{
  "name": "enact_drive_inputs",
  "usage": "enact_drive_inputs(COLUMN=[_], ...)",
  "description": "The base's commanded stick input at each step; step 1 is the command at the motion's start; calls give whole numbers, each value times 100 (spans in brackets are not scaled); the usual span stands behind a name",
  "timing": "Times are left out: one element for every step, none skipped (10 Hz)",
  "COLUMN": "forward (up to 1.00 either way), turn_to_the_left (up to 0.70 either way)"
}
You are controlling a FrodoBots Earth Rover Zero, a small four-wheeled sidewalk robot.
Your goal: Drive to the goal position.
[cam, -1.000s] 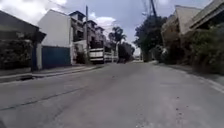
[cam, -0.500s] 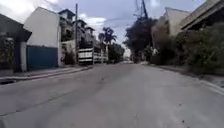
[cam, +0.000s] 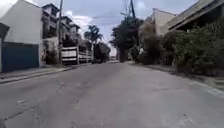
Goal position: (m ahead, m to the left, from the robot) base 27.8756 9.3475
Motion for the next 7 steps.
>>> enact_drive_inputs(forward=[100,100,100,100,100,100,100], turn_to_the_left=[0,0,0,0,3,13,28])
